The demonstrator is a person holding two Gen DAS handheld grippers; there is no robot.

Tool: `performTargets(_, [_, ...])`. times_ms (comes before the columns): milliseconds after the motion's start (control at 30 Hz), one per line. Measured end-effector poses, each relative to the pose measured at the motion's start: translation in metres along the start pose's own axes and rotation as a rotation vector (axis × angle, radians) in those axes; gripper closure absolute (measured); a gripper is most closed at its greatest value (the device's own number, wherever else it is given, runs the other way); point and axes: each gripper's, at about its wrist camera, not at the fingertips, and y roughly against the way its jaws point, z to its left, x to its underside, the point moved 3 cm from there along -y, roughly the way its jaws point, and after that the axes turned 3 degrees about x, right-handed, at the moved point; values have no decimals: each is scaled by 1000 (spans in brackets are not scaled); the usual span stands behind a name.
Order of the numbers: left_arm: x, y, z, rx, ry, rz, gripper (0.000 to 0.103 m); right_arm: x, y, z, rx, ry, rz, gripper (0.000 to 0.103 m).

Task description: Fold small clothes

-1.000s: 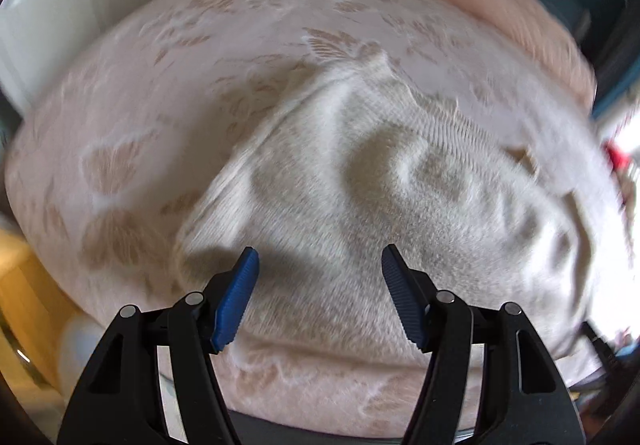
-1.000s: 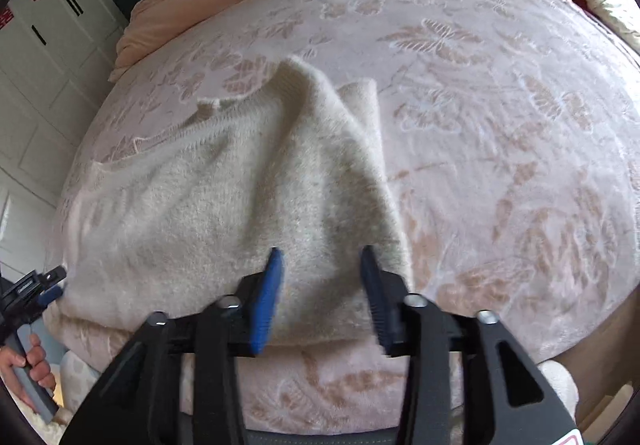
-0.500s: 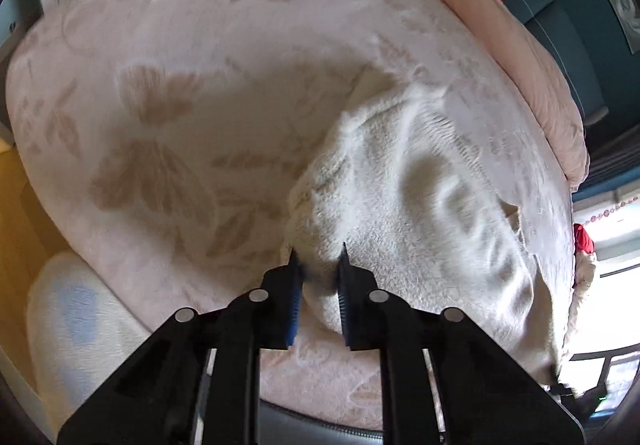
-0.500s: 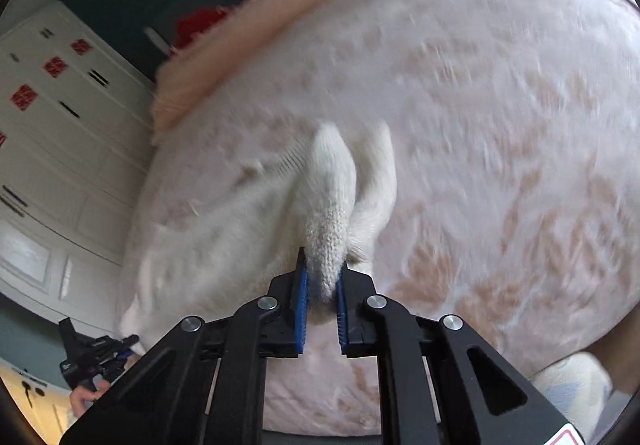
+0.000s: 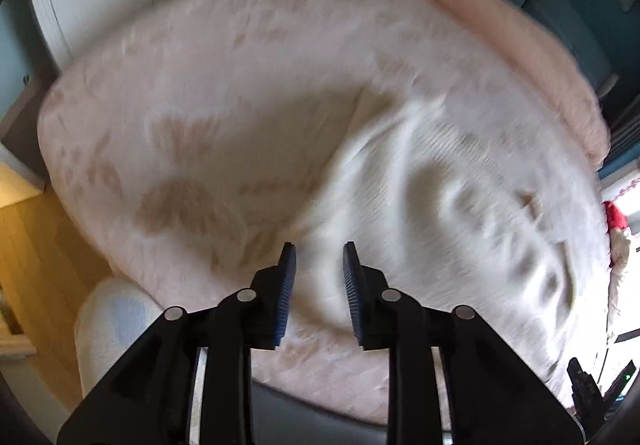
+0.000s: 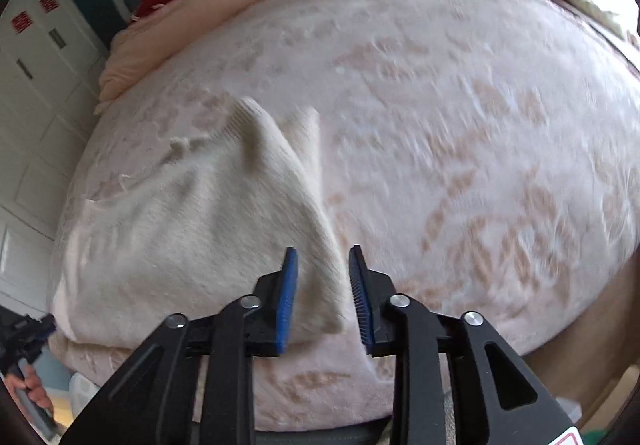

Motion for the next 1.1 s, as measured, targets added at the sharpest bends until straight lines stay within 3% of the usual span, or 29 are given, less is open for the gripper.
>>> performTargets(67, [-10,13,-22,23,-57,-48,70,-16,0,19,-41,42,-12,58])
performTargets(133, [-24,14,-47,49,-118,-79,64,-28,-3,39,-63,85,-20,57])
performTargets(200, [-36,3,-71,66,-162,-75,53,-46,-16,57,-60,140,-30,52])
performTargets(267, [-53,-15,-88,59,-204,-75,50,-65,-33,70,-55,168,-17,41])
performTargets(333, [-72,-38,-97,48,-218,-72,50,-79,-51,75,-49,177,5,39])
performTargets(400, [-88,-63,-94,40,-218,-36,45,-95,-75,77,-27,176,47,38])
performTargets(533, [-104,-118,-88,-2,-215,55,43,-109,-119,71,39,170,99,24])
performTargets(567, [-103,-130,-85,-30,-213,74,46,-110,-135,69,53,157,131,24])
performTargets(600, [-103,-139,-84,-45,-218,92,63,-110,-146,67,53,137,159,29])
performTargets(633, [-102,-151,-85,-33,-241,126,77,-109,-154,68,11,117,182,70])
performTargets(667, [-102,-155,-87,-17,-251,150,93,-108,-156,70,-37,111,200,95])
performTargets(700, [-106,-152,-90,-11,-247,131,95,-111,-153,73,-65,108,195,95])
performTargets(833, [-122,-142,-84,-30,-224,76,96,-134,-112,53,-74,55,14,97])
performTargets(933, [-127,-169,-64,-99,-203,113,96,-134,-142,0,-7,-81,79,97])
performTargets(1000, [-125,-180,-62,-106,-205,110,95,-119,-171,-9,-17,-86,164,94])
performTargets(1033, [-124,-180,-67,-123,-234,96,95,-118,-169,-4,-8,-53,137,89])
performTargets(1067, [-122,-179,-72,-134,-263,89,95,-120,-166,0,-9,-39,133,75])
performTargets(1100, [-121,-178,-76,-141,-289,83,93,-122,-161,5,-29,-39,136,68])
